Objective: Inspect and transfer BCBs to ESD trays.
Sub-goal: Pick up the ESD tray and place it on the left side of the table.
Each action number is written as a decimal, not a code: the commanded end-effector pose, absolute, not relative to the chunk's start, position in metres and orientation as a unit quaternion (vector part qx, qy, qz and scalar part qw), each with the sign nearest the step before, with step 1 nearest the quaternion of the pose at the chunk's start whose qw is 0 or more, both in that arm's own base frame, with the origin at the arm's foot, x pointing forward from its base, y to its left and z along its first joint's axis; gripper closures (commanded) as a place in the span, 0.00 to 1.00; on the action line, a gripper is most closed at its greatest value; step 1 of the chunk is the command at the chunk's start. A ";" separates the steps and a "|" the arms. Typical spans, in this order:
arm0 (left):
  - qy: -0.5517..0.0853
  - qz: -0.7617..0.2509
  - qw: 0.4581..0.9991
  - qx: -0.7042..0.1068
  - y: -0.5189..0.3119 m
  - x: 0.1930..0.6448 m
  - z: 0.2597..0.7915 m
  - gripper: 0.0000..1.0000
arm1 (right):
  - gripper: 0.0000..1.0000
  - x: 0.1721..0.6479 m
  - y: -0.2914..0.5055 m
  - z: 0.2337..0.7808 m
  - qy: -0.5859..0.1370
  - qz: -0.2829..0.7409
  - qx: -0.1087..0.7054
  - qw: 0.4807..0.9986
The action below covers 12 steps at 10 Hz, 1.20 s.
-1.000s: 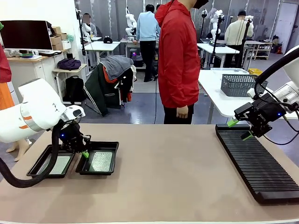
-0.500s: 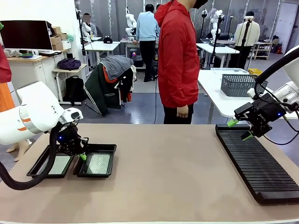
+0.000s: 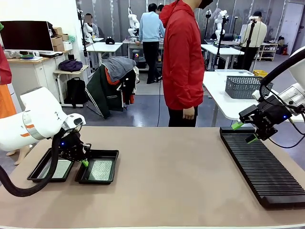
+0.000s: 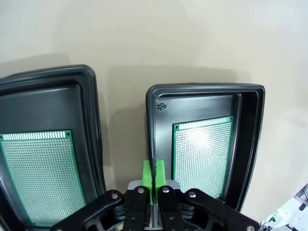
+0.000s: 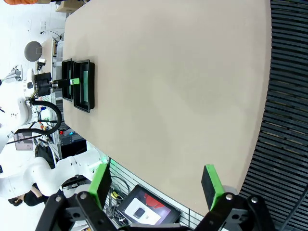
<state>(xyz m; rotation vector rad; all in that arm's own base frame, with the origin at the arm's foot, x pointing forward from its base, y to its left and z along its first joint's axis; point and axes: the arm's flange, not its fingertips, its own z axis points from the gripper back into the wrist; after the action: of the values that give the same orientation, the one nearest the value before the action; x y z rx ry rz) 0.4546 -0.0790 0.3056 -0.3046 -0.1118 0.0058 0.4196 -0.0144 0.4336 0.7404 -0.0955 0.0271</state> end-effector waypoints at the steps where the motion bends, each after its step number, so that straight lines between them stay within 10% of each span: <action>1: -0.053 0.003 0.987 -0.153 -0.078 0.454 0.306 0.97 | 0.00 0.418 -0.013 0.433 -0.048 0.001 0.362 0.931; 6: -0.055 0.003 0.987 -0.152 -0.079 0.454 0.306 0.97 | 0.00 0.418 -0.013 0.433 -0.048 0.001 0.362 0.931; 10: -0.054 0.013 0.992 -0.110 -0.089 0.448 0.318 0.61 | 0.00 0.418 -0.013 0.433 -0.048 0.001 0.362 0.931; 11: -0.053 0.016 0.994 -0.097 -0.091 0.446 0.323 0.65 | 0.00 0.418 -0.013 0.433 -0.048 0.001 0.362 0.931; 12: -0.053 0.017 0.994 -0.090 -0.094 0.446 0.329 0.43 | 0.00 0.418 -0.013 0.433 -0.048 0.001 0.362 0.931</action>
<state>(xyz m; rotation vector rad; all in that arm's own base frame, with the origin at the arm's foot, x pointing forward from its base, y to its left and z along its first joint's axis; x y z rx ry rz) 0.4519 -0.0923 0.3199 -0.2122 -0.1128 0.0240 0.4196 -0.0144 0.4336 0.7404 -0.0956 0.0271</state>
